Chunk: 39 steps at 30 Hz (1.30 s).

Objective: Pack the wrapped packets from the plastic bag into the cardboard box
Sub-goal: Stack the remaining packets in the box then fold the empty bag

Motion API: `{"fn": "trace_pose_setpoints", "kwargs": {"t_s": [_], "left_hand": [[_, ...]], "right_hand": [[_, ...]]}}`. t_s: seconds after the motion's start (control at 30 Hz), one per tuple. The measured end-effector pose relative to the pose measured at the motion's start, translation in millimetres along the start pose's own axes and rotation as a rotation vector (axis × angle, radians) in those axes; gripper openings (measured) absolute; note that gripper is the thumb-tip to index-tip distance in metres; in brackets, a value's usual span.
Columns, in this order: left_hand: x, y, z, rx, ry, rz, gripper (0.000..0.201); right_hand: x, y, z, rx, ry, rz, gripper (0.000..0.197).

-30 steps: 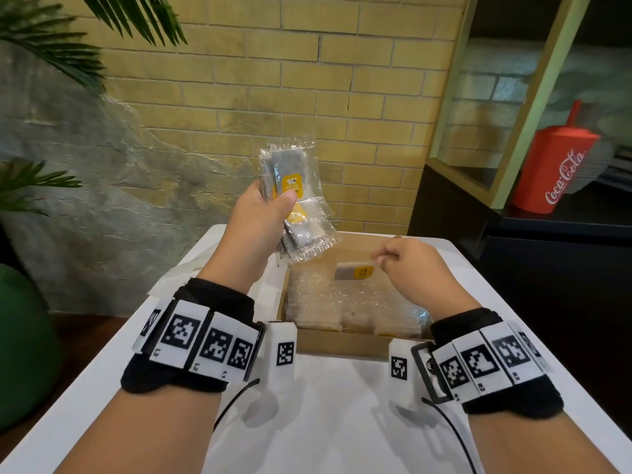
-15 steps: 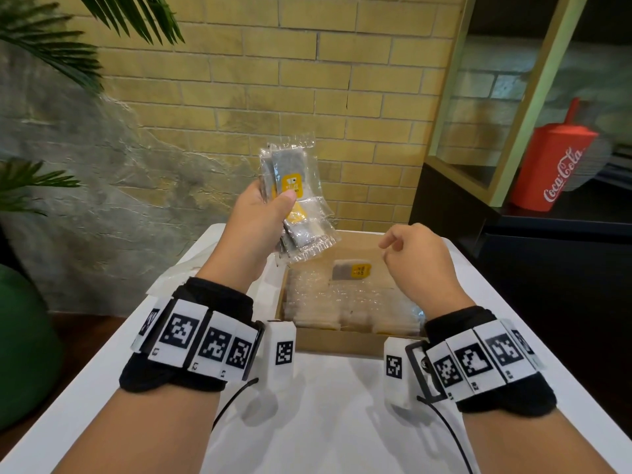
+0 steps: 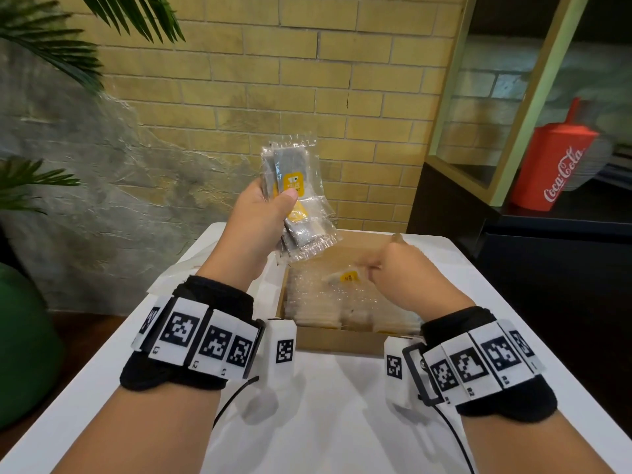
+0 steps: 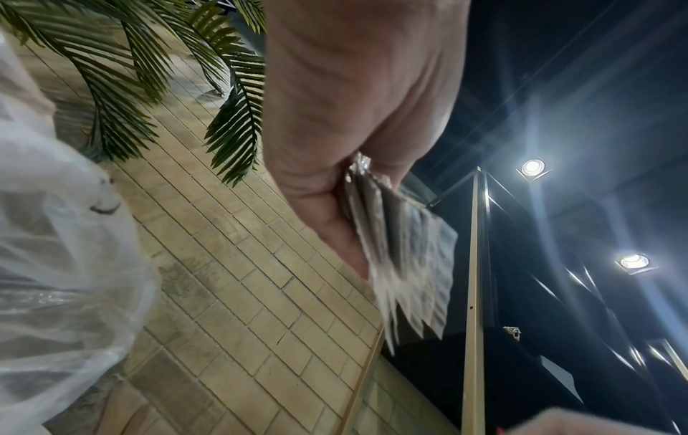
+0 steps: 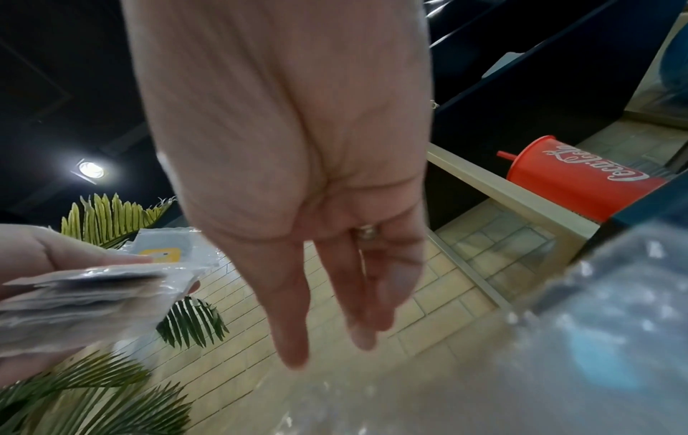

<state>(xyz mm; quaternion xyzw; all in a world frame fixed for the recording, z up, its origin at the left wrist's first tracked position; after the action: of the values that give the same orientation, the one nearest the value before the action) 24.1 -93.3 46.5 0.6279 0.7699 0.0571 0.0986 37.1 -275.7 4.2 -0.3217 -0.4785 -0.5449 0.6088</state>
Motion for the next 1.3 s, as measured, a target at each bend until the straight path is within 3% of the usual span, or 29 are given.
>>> {"fn": "trace_pose_setpoints", "kwargs": {"t_s": [0.07,0.13,0.2,0.3,0.5,0.63,0.73,0.9,1.07,1.13,1.23,1.3], "left_hand": [[0.1,-0.6,-0.8,0.0,0.0,0.002,0.014],[0.4,-0.6,-1.6,0.0,-0.001,0.001,0.014],[0.2,-1.1,-2.3,0.001,0.0,0.001,0.014],[-0.4,-1.9,-2.1,0.0,-0.002,0.003,0.014],[-1.1,-2.1,-2.5,0.001,0.003,0.006,0.014],[-1.2,-2.3,-2.2,0.004,0.005,0.005,0.014],[-1.9,-2.1,-1.8,-0.002,0.004,0.011,0.015],[-5.7,-4.6,-2.6,-0.009,-0.017,0.036,0.017],[-3.3,-5.3,-6.6,-0.025,-0.024,0.041,0.018],[-2.2,-4.4,-8.0,-0.034,-0.038,0.048,0.018],[-1.7,-4.1,-8.8,-0.043,-0.048,0.048,0.018],[-1.9,-4.4,-9.1,-0.045,-0.05,0.049,0.018]], "right_hand": [[-8.2,1.1,-7.8,-0.073,-0.131,0.099,0.034],[-6.8,1.8,-10.9,-0.11,-0.178,0.109,0.036],[-3.9,1.5,-3.8,-0.03,-0.137,0.088,0.04],[-15.2,-5.5,12.6,0.136,-0.147,0.221,0.055],[-24.3,-13.1,7.7,0.05,-0.267,0.369,0.063],[-14.6,-11.3,3.1,-0.041,-0.297,0.282,0.06],[-10.4,-10.5,15.4,0.067,-0.199,0.195,0.058],[-24.2,-9.7,40.5,0.242,-0.291,0.346,0.062],[-27.2,-13.2,20.8,0.027,-0.538,0.543,0.07],[-20.1,-17.0,14.5,-0.014,-0.53,0.519,0.072],[-12.0,-16.6,21.0,0.051,-0.388,0.411,0.077],[-21.5,-18.8,25.3,0.082,-0.352,0.471,0.081]]}}
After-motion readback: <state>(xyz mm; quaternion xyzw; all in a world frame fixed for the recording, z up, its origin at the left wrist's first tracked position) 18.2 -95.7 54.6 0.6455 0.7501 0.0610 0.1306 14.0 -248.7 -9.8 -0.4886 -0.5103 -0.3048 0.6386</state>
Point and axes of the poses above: each hand's wrist, its own y-axis towards the middle knuckle, its own x-axis out of the back of the hand, z = x × y, the point moved 6 cm from there along y, towards the middle knuckle, and after that the axes turned 2 degrees about -y, right-handed, at the moved point
